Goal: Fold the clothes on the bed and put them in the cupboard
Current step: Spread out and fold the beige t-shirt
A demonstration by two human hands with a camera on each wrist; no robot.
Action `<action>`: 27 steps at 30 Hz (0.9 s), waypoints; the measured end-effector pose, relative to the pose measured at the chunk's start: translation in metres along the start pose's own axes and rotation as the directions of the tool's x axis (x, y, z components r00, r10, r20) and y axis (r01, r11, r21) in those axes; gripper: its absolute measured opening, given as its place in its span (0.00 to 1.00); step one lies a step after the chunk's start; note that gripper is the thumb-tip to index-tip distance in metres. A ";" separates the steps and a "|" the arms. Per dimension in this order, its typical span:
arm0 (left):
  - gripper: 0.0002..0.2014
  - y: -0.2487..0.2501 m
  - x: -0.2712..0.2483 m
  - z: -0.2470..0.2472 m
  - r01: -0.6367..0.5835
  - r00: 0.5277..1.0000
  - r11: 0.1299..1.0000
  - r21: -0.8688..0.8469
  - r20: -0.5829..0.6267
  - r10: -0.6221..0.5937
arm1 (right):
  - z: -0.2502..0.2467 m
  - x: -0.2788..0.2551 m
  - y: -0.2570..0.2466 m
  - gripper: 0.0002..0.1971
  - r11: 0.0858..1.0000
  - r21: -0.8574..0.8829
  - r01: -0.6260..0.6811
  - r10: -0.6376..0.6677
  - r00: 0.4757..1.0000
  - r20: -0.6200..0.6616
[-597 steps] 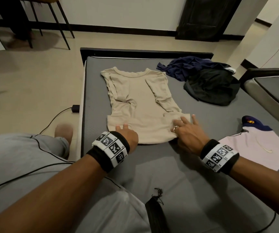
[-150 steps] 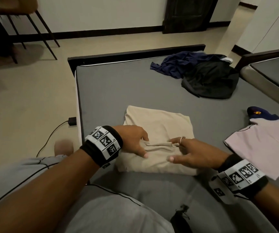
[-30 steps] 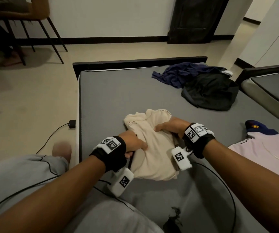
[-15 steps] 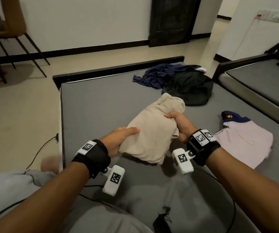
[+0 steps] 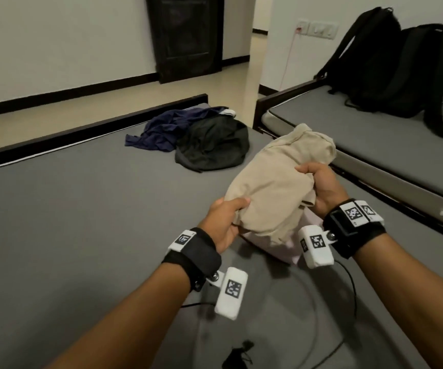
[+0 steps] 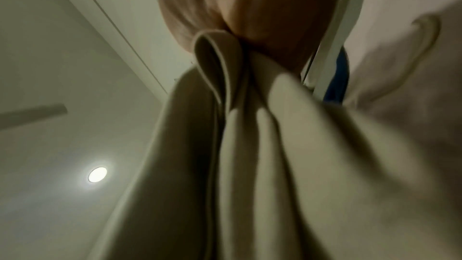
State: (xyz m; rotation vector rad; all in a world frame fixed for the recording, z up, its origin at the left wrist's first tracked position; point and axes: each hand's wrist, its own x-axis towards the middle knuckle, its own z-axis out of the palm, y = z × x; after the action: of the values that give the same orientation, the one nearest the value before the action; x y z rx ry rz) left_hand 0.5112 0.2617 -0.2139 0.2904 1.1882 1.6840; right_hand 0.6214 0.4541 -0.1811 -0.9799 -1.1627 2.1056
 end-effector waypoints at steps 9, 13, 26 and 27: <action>0.14 -0.046 0.022 0.011 0.181 0.965 0.930 0.321 -0.239 -0.105 | -0.101 0.058 0.026 0.35 0.829 -0.555 0.071 -0.158 0.981 -0.111; 0.25 -0.036 0.015 0.003 0.129 0.947 0.594 0.794 -0.277 0.164 | -0.099 0.062 0.017 0.59 0.567 -0.824 0.009 -0.282 0.942 -0.184; 0.45 -0.093 0.016 0.024 -0.479 0.869 -0.414 0.774 0.486 -0.095 | -0.076 0.046 0.029 0.44 -0.347 -0.654 0.672 0.146 0.727 0.671; 0.45 -0.093 0.016 0.022 -0.475 0.874 -0.404 0.782 0.474 -0.109 | -0.076 0.049 0.028 0.49 -0.366 -0.685 0.630 0.123 0.762 0.636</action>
State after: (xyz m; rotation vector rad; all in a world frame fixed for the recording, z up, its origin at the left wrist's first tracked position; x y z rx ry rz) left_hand 0.5732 0.2874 -0.2838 2.0027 2.0796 0.0736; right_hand 0.6505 0.5127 -0.2498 -0.3375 -3.2301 0.2547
